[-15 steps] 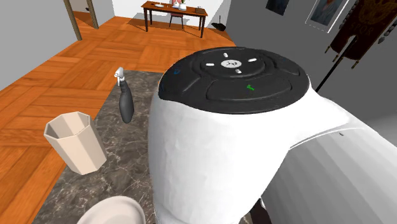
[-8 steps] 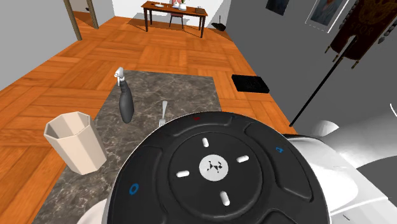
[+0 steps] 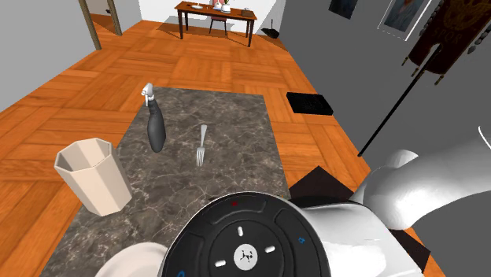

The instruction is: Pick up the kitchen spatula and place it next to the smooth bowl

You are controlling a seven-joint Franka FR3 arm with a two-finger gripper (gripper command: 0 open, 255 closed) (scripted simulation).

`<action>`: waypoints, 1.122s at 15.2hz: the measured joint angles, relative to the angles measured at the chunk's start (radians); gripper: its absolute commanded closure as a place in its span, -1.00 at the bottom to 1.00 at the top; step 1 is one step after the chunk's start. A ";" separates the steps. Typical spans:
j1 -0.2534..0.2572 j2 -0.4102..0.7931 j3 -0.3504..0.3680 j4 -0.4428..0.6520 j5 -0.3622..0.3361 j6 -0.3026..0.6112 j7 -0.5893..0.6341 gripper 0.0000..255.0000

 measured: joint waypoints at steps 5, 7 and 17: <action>-0.046 0.037 0.075 -0.034 -0.009 0.075 0.011 1.00; -0.062 0.049 0.100 -0.052 -0.011 0.105 0.012 1.00; -0.226 0.118 0.302 -0.099 -0.039 0.235 0.033 1.00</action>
